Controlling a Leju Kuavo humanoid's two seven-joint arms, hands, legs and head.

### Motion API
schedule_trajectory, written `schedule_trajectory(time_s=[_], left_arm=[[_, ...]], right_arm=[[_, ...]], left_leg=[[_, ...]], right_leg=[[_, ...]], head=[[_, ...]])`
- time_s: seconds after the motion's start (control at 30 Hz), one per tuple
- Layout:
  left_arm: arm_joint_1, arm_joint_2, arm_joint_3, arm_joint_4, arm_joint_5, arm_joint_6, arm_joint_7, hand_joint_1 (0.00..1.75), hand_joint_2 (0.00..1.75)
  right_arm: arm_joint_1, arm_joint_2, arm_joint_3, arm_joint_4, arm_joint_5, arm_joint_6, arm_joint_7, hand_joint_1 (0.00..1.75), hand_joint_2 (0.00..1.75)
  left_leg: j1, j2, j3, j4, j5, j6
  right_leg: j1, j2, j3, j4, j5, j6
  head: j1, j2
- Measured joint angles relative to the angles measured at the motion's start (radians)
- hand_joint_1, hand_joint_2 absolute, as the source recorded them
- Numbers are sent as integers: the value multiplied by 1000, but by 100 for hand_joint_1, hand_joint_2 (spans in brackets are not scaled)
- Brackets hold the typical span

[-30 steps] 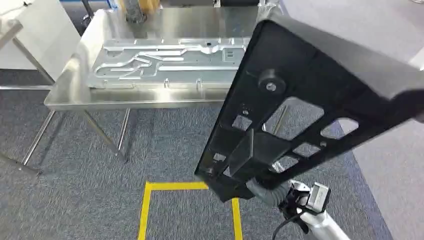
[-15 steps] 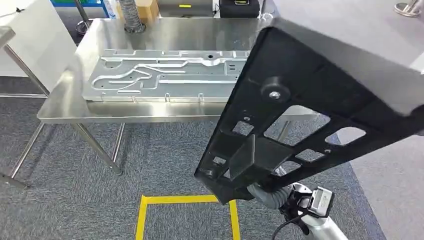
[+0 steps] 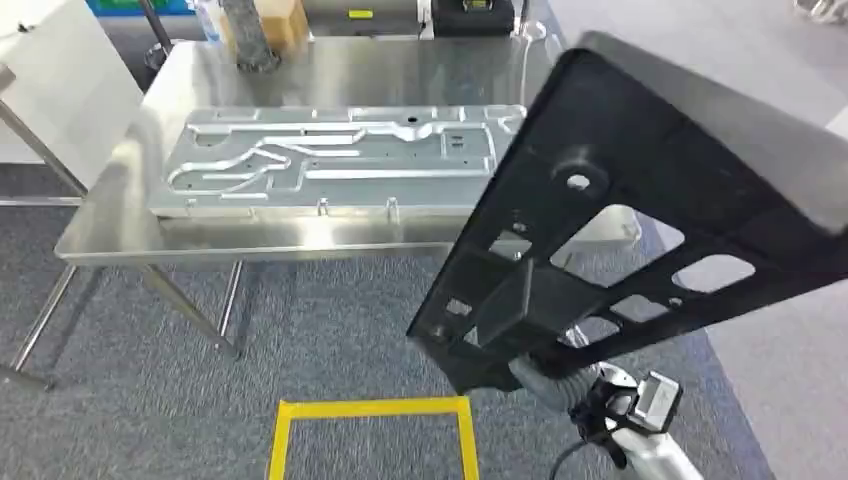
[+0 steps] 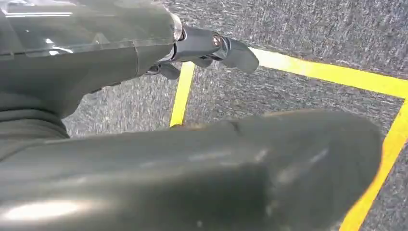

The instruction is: Take the parts from the cabinet and place them on the table.

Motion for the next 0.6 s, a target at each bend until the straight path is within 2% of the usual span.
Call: schedule_trajectory(time_s=[0.03, 0.07, 0.13, 0.17, 0.2, 0.23, 0.27, 0.3, 0.33, 0.37, 0.4, 0.43, 0.5, 0.53, 0.57, 0.6], left_arm=[[-2, 0, 0, 0, 1, 1, -1, 0, 0], [-3, -1, 0, 0, 3, 1, -1, 0, 0], [-3, -2, 0, 0, 3, 0, -2, 0, 0], [2, -2, 0, 0, 4, 1, -2, 0, 0], [5, -2, 0, 0, 7, 1, -2, 0, 0], [7, -2, 1, 0, 9, 1, -2, 0, 0], [7, -2, 1, 0, 11, 1, -2, 0, 0], [7, -2, 2, 0, 13, 1, -2, 0, 0], [7, -2, 2, 0, 13, 2, -2, 0, 0], [9, -2, 4, 0, 14, 2, -2, 0, 0], [8, -3, 5, 0, 14, 3, -2, 0, 0], [9, -3, 5, 0, 15, 4, -2, 0, 0], [10, -3, 6, 0, 15, 4, -2, 0, 0], [11, -5, 6, 0, 14, 4, -2, 0, 0], [10, -5, 6, 0, 13, 4, -2, 0, 0], [9, -5, 6, 0, 13, 4, -3, 0, 0]], right_arm=[[-3, 0, -7, 0, -1, 0, 0, 175, 175], [-8, 0, -14, 2, -1, 1, 0, 175, 175], [-11, 0, -26, 7, 0, 2, 0, 175, 175], [-11, 0, -31, 12, 0, 2, 0, 175, 175], [-11, 0, -34, 16, 1, 2, 0, 175, 175], [-13, 0, -38, 21, 2, 1, 0, 175, 175], [-16, 0, -43, 26, 3, 1, 1, 175, 175], [-20, 0, -48, 30, 6, 0, 1, 175, 175], [-24, 0, -52, 34, 11, -1, 2, 175, 175], [-30, 0, -54, 40, 17, -5, 3, 175, 175], [-37, 0, -58, 48, 25, -13, 4, 175, 175], [-41, 2, -61, 54, 37, -25, 5, 175, 175], [-57, 3, -78, 71, 55, -53, 12, 175, 175], [-73, 8, -91, 88, 64, -69, 18, 175, 175], [-95, 13, -105, 106, 71, -82, 21, 175, 175], [-116, 20, -123, 127, 85, -108, 26, 175, 175]], left_leg=[[2, 0, -7, 31, -10, -4], [3, 0, -44, 97, -31, -11], [6, 1, -131, 226, -83, -16], [6, 1, -176, 280, -107, -14], [6, 1, -199, 288, -104, -11], [6, 1, -199, 255, -80, -8], [6, 1, -184, 192, -37, -6], [6, 1, -158, 105, 24, -6], [6, 1, -136, 22, 95, 4], [-1, 0, -140, 14, 95, 6], [-5, 1, -135, 10, 85, 13], [-7, 0, -135, 5, 93, 21], [-1, -2, -117, -6, 88, 32], [1, -3, -103, -15, 88, 37], [1, -2, -94, -19, 83, 43], [2, -2, -89, -20, 76, 44]], right_leg=[[0, -2, 12, -3, -4, -5], [0, -3, 18, -3, -10, -10], [4, -2, 26, -3, -22, -13], [5, -1, 34, -3, -30, -13], [6, 2, 43, -3, -37, -13], [6, 4, 54, -3, -46, -12], [6, 4, 68, -3, -56, -10], [6, 4, 84, -3, -67, -7], [5, 4, 94, -4, -79, -3], [8, 5, 105, 0, -87, 2], [7, 7, 97, -6, -90, 9], [5, 7, 105, -8, -90, 15], [7, 8, 102, 11, -80, 24], [2, 4, 85, 48, -75, 27], [2, 5, 42, 115, -72, 29], [1, 6, -10, 187, -89, 34]], head=[[1, 0], [0, 0], [0, 0], [0, 0], [0, 0], [0, 0], [0, 0], [0, 0], [0, 0], [1, 0], [0, 0], [0, 0], [0, 0], [0, 0], [0, 0], [0, 0]])
